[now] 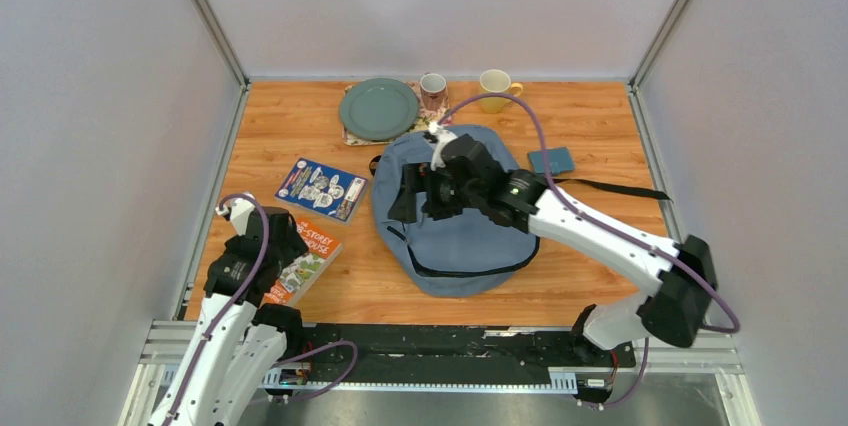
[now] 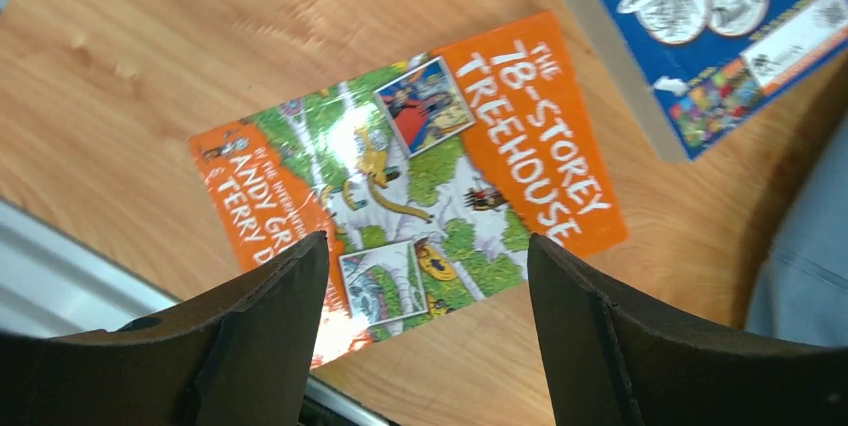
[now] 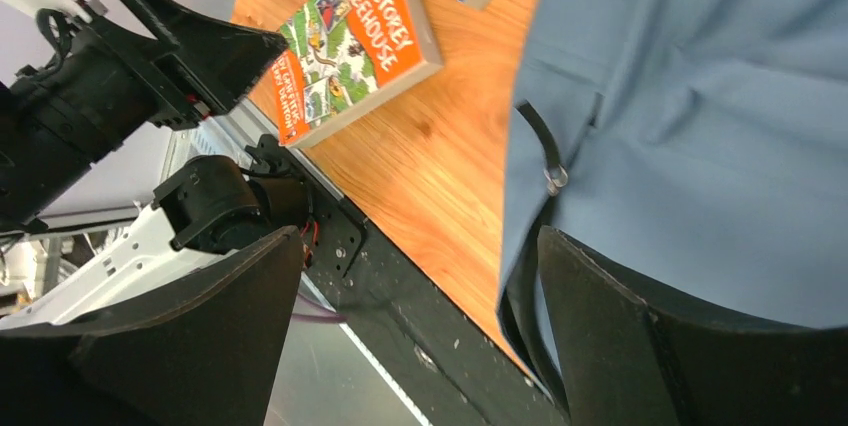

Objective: Pack the student bag
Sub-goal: Pick up the book from the center of the board.

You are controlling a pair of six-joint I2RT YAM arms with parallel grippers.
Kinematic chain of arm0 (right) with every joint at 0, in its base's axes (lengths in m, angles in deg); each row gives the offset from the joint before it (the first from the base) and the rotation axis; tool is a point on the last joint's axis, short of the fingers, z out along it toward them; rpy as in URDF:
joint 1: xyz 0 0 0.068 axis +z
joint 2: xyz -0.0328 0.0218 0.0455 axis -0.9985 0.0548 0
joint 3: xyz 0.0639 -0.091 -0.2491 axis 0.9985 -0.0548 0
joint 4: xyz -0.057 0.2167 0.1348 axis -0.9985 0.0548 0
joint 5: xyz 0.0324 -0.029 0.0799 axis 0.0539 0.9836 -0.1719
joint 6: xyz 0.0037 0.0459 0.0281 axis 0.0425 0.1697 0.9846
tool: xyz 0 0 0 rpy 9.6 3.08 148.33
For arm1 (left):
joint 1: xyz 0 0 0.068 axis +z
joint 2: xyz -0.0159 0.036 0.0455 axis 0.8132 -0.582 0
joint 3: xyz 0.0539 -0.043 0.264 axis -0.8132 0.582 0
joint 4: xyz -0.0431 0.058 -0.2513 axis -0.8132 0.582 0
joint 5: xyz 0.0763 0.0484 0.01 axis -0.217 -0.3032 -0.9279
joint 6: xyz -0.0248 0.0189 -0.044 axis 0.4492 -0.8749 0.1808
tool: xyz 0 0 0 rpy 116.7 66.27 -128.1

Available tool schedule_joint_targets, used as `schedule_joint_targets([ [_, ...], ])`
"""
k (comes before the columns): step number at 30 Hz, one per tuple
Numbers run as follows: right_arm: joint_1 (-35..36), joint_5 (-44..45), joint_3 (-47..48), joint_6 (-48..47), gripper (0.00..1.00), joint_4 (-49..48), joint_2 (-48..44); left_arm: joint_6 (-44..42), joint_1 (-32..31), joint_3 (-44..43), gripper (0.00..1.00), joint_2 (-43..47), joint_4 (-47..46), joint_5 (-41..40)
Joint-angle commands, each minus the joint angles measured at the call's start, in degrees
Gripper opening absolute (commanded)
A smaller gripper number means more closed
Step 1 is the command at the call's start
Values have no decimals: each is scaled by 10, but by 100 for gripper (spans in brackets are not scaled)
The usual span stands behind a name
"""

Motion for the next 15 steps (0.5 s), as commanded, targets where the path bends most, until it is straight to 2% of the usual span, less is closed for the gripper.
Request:
schedule_joint_targets([
  [1, 23, -48, 103, -59, 90, -10, 120, 32, 42, 26, 81, 5, 41, -9],
  [6, 30, -92, 192, -83, 90, 5, 237, -9, 149, 63, 81, 14, -6, 106],
  [8, 34, -108, 235, -87, 90, 20, 289, -28, 216, 69, 81, 4, -20, 161],
  [9, 37, -114, 249, -91, 90, 20, 317, -29, 242, 74, 81, 1, -21, 178],
  [10, 39, -122, 267, -94, 90, 17, 329, -34, 294, 74, 81, 1, -24, 189],
  [13, 47, -133, 298, -95, 90, 24, 369, -62, 368, 66, 82, 5, -29, 229],
  [15, 52, -146, 309, -95, 90, 18, 391, -77, 388, 62, 82, -16, -32, 241],
])
